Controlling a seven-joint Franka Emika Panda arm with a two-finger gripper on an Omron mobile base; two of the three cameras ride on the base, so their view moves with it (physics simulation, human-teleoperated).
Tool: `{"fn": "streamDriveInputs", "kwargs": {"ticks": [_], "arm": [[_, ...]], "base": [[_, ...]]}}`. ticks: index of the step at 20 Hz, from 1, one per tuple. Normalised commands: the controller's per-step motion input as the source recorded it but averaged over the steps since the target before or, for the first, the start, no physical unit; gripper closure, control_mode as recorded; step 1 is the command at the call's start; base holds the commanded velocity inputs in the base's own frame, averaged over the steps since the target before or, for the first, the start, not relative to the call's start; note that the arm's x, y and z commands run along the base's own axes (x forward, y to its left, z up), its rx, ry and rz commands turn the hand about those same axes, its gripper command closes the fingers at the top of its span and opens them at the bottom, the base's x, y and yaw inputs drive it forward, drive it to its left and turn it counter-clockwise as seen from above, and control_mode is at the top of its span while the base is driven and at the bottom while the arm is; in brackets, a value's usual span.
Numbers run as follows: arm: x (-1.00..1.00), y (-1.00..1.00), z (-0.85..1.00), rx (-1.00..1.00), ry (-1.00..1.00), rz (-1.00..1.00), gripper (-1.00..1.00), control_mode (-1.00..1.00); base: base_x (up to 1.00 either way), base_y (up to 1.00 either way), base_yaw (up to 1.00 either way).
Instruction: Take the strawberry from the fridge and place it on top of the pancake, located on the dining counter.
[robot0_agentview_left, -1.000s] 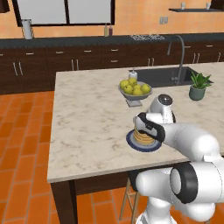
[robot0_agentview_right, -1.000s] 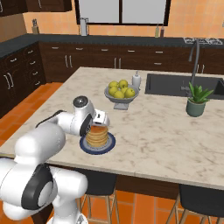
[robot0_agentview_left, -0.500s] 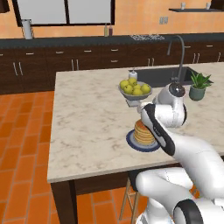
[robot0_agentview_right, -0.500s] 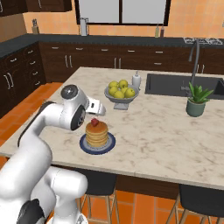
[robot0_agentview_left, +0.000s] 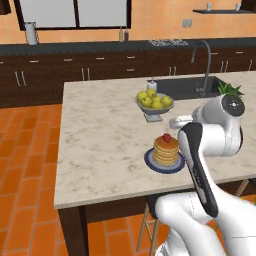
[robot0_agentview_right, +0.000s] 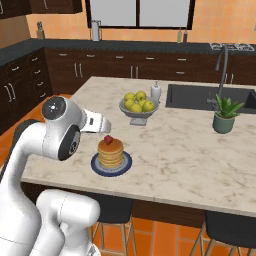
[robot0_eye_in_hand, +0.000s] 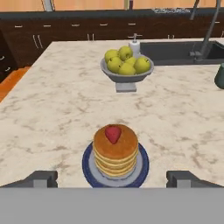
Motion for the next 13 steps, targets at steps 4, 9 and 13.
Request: {"fn": "streamDriveInputs", "kwargs": {"ticks": [4,9,13], "arm": [[-1.0,0.0,0.84,0.0,0.01,0.0,-1.0,-1.0],[-1.0,0.03,0.75,0.0,0.0,0.0,-1.0,-1.0],[-0.77,0.28,0.29,0.0,-0.14,-0.02,-1.0,-1.0]], "base": [[0.0,0.0,0.0],[0.0,0.0,0.0],[0.0,0.0,0.0]]}}
